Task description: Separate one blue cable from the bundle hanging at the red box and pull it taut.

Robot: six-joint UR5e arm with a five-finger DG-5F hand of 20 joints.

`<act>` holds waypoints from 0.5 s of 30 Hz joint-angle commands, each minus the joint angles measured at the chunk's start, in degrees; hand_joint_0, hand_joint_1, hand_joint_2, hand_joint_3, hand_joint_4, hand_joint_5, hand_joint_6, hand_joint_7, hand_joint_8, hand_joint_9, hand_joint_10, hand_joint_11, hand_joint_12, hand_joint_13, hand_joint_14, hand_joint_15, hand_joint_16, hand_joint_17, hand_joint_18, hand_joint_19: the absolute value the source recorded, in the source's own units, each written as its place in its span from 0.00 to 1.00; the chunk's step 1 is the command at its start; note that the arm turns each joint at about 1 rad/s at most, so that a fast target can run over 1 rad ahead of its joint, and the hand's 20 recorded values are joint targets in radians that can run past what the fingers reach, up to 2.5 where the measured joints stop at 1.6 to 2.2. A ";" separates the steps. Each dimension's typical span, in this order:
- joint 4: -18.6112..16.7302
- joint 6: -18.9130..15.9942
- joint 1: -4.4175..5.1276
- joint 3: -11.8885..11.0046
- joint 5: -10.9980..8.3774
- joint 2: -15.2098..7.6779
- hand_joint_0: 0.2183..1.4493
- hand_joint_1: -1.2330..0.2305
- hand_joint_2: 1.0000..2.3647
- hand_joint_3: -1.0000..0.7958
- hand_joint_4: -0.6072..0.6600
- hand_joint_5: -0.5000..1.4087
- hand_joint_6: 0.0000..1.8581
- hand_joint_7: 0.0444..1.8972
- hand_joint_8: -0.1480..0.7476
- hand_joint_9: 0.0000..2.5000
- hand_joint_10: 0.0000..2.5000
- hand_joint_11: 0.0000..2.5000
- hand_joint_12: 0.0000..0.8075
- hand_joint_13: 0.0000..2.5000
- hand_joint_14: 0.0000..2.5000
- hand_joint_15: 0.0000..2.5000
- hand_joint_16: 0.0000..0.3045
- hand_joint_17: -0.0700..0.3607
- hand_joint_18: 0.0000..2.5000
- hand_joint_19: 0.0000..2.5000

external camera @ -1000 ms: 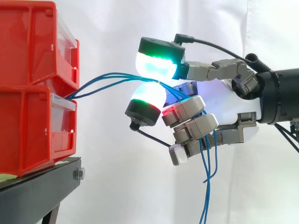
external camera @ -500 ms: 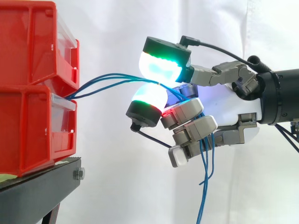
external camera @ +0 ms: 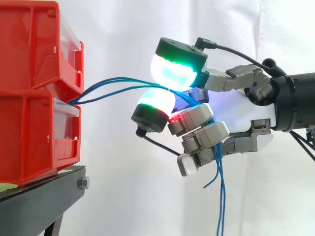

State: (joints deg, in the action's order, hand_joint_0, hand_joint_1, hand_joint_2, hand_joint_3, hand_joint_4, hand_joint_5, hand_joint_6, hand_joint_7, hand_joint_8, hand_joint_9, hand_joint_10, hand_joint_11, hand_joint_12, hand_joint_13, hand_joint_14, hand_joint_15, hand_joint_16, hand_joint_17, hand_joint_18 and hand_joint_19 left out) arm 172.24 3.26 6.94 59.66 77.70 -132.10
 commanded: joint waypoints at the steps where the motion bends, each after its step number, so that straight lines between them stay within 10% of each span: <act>1: -0.06 -0.01 0.00 0.02 0.00 0.00 0.30 0.19 0.00 0.28 0.55 0.18 0.51 0.55 0.50 0.48 0.04 0.66 0.41 0.52 0.00 0.66 0.16 0.42 0.33 0.30; 8: -0.06 -0.01 0.00 0.02 0.00 0.00 0.24 0.14 0.00 0.28 0.56 0.18 0.51 0.54 0.53 0.48 0.08 0.63 0.44 0.53 0.00 0.66 0.17 0.43 0.33 0.30; 15: -0.15 -0.01 0.00 0.02 0.00 -0.08 0.24 0.51 0.00 0.28 0.57 0.18 0.49 0.51 0.53 0.53 0.04 0.64 0.44 0.56 0.00 0.66 0.17 0.44 0.35 0.32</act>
State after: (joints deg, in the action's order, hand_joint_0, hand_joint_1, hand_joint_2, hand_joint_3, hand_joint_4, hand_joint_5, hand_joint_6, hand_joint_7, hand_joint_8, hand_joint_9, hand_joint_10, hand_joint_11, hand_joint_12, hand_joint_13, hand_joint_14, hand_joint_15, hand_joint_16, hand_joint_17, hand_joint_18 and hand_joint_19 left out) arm 172.13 3.23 7.01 59.67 77.73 -132.10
